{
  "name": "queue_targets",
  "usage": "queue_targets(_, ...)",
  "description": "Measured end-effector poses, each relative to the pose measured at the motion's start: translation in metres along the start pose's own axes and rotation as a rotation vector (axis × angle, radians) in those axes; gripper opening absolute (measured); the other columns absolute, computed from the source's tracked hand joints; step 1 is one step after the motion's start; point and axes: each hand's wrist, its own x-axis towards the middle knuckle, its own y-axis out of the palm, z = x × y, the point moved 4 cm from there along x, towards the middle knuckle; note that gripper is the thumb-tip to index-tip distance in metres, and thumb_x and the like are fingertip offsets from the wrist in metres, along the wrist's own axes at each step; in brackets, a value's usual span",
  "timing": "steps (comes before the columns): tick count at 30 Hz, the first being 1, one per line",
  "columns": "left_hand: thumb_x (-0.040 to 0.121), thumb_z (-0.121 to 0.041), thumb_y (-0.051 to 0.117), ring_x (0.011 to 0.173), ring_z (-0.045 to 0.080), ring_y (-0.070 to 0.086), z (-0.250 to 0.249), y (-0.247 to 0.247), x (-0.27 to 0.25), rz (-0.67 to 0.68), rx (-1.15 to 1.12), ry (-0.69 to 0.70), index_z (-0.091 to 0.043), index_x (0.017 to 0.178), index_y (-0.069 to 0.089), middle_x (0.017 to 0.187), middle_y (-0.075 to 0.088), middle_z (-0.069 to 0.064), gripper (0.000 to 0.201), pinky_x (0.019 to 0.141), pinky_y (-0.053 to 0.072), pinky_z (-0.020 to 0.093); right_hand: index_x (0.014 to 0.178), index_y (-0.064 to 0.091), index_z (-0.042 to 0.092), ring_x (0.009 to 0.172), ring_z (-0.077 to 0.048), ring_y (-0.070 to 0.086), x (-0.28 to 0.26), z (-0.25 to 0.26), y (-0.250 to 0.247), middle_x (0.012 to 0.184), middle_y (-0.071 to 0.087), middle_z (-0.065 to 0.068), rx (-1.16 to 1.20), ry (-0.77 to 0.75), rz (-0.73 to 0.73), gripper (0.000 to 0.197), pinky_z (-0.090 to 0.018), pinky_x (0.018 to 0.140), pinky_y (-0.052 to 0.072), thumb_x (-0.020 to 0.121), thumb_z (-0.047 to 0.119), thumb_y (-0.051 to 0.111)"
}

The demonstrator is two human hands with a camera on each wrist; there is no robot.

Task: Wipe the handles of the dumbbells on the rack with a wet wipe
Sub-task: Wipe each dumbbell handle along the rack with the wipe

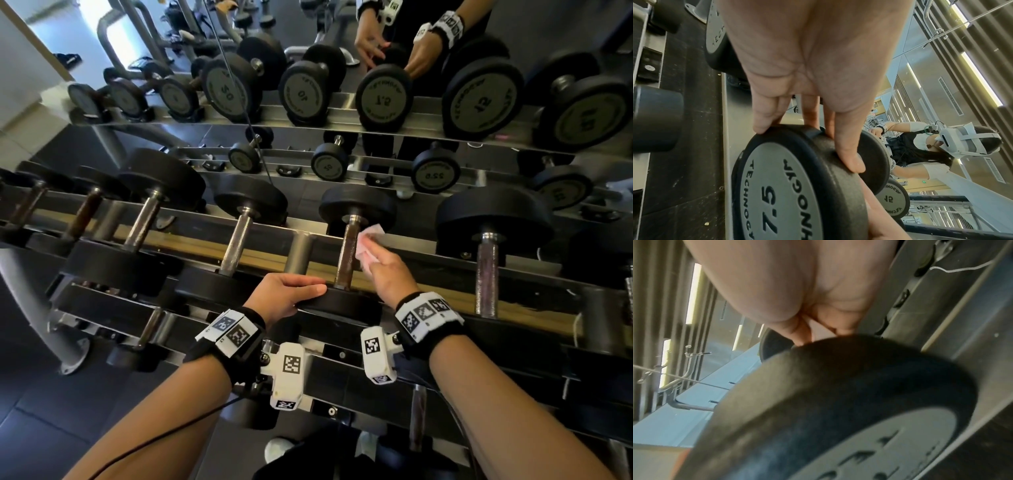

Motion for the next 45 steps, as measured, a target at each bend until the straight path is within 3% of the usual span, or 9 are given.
queue_targets(4,0.08,-0.023,0.079,0.097,0.015,0.072,0.001,0.001,0.0,-0.001,-0.008,0.002,-0.02,0.104,0.078,0.102,0.077,0.002,0.024,0.077,0.058,0.024,0.145,0.044,0.033,0.115,-0.001,0.054,-0.006,0.003,0.019,0.135,0.049,0.005,0.003,-0.02,0.128,0.041,-0.009,0.092,0.036,0.105,0.024,0.042)
queue_targets(13,0.08,-0.023,0.079,0.09,0.009,0.073,0.0,0.001,0.0,0.004,-0.017,0.016,-0.022,0.101,0.079,0.099,0.077,0.001,0.021,0.066,0.053,0.014,0.078,0.079,0.026,0.096,-0.017,0.069,-0.013,-0.006,0.0,0.094,0.074,0.002,0.062,0.135,-0.116,0.013,-0.032,0.095,0.051,0.083,0.015,0.076)
queue_targets(16,0.08,-0.023,0.079,0.092,0.011,0.073,0.001,0.002,-0.001,-0.012,-0.022,0.018,-0.025,0.1,0.079,0.099,0.077,0.001,0.019,0.073,0.055,0.019,0.096,0.077,0.014,0.096,-0.026,0.067,0.008,0.0,-0.004,0.1,0.073,-0.009,0.21,0.167,-0.238,0.014,-0.038,0.099,0.05,0.089,0.008,0.066)
queue_targets(23,0.081,-0.021,0.079,0.096,0.013,0.073,0.002,0.003,-0.001,-0.015,-0.033,0.03,-0.024,0.099,0.079,0.099,0.077,0.0,0.019,0.08,0.056,0.024,0.142,0.049,0.03,0.109,-0.008,0.051,0.017,-0.005,0.011,0.123,0.05,0.013,0.115,0.145,0.025,0.058,-0.02,0.1,0.038,0.097,-0.005,0.038)
queue_targets(26,0.081,-0.021,0.078,0.097,0.014,0.072,0.002,0.002,-0.001,-0.008,-0.028,0.032,-0.022,0.103,0.078,0.1,0.077,0.0,0.022,0.086,0.057,0.029,0.139,0.049,0.036,0.092,0.007,0.052,-0.003,-0.005,0.007,0.11,0.052,0.021,0.073,0.111,0.113,0.058,-0.001,0.071,0.043,0.098,-0.004,0.039)
queue_targets(34,0.081,-0.021,0.077,0.093,0.011,0.073,-0.001,0.002,-0.003,0.002,-0.028,0.041,-0.022,0.102,0.077,0.099,0.077,-0.001,0.021,0.073,0.056,0.02,0.089,0.072,0.023,0.078,-0.01,0.072,-0.002,0.007,-0.01,0.086,0.074,0.004,0.344,0.234,-0.044,0.042,-0.024,0.072,0.056,0.096,-0.005,0.042)
queue_targets(36,0.081,-0.022,0.077,0.091,0.009,0.073,-0.002,0.003,-0.003,-0.006,-0.016,0.041,-0.024,0.101,0.077,0.097,0.077,-0.003,0.02,0.071,0.055,0.017,0.095,0.07,0.022,0.074,-0.008,0.07,0.01,0.006,0.001,0.084,0.072,0.003,0.43,0.302,-0.094,0.038,-0.022,0.068,0.055,0.101,0.001,0.039)
queue_targets(40,0.081,-0.023,0.077,0.091,0.008,0.073,-0.001,0.002,-0.004,-0.01,-0.001,0.039,-0.027,0.1,0.078,0.096,0.077,-0.005,0.019,0.074,0.057,0.02,0.139,0.053,0.027,0.12,-0.024,0.057,0.01,0.002,0.013,0.131,0.061,-0.007,0.231,0.232,0.056,0.063,-0.043,0.108,0.042,0.095,-0.012,0.031)
queue_targets(45,0.081,-0.023,0.076,0.091,0.007,0.072,-0.003,0.001,-0.003,0.007,0.003,0.038,-0.026,0.101,0.078,0.096,0.077,-0.006,0.019,0.073,0.056,0.019,0.119,0.062,0.042,0.101,-0.003,0.057,-0.009,-0.003,-0.002,0.115,0.059,0.016,0.052,0.196,0.181,0.06,-0.025,0.09,0.046,0.094,-0.008,0.04)
